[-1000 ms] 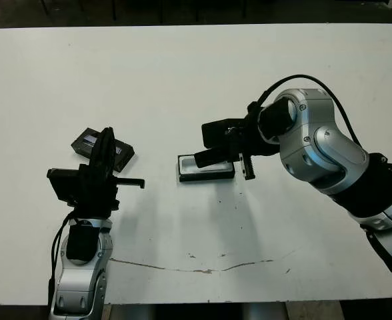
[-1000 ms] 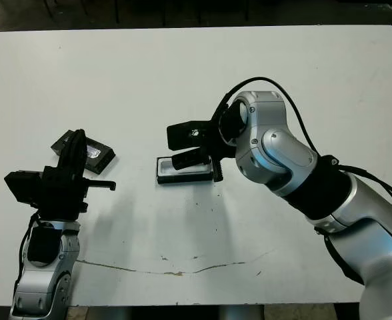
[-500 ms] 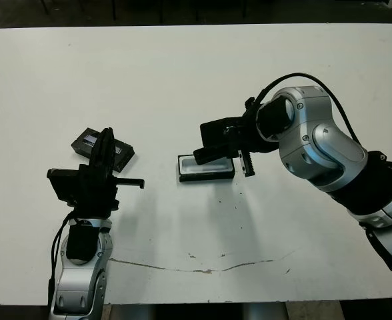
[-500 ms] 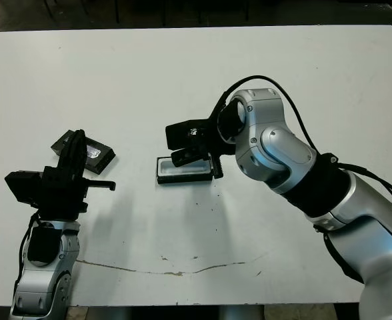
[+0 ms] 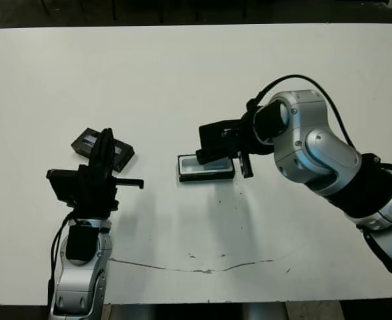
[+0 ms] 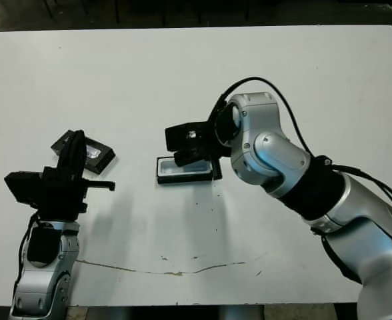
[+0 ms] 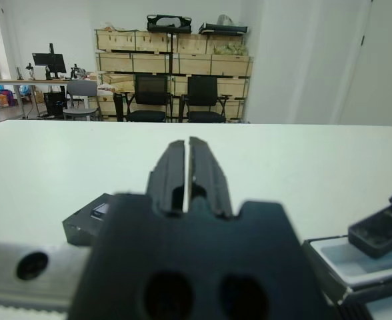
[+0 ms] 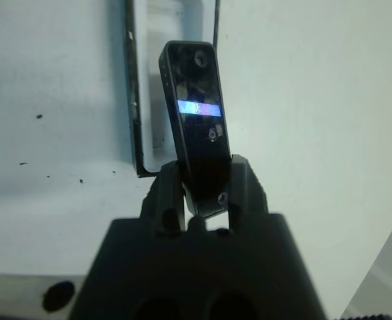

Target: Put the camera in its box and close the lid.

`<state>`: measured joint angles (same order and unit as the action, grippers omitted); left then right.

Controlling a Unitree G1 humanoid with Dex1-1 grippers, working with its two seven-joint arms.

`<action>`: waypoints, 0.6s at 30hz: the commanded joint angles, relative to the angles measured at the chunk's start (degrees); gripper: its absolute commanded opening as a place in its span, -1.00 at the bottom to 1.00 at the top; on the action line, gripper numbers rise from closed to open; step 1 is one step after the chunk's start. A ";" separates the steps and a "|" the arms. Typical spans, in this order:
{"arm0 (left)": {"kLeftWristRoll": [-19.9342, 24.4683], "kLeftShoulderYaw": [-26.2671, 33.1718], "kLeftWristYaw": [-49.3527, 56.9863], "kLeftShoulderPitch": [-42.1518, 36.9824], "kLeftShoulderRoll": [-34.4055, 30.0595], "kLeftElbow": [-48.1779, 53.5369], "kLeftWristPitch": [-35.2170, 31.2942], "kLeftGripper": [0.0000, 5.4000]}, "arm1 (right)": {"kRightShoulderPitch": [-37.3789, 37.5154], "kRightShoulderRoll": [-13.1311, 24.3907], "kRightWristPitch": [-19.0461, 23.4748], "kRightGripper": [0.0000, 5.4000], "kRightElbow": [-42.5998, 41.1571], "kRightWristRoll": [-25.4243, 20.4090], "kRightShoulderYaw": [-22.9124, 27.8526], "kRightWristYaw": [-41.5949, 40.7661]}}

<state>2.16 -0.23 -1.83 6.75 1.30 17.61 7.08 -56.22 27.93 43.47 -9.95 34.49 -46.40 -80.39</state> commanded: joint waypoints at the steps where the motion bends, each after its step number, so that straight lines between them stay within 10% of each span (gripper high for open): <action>1: 0.57 0.06 -0.05 1.55 -0.13 0.29 -0.92 -1.00 | 0.91 0.52 -1.65 -0.88 -0.28 0.44 -1.12 -0.21; 18: 0.74 0.02 -0.13 2.08 0.16 -0.26 0.11 -1.00 | 1.49 0.21 -2.19 -0.88 0.09 1.26 -1.37 -1.04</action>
<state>2.23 -0.22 -1.83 7.86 1.54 18.08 7.58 -55.88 27.92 41.59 -9.96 35.73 -47.19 -80.79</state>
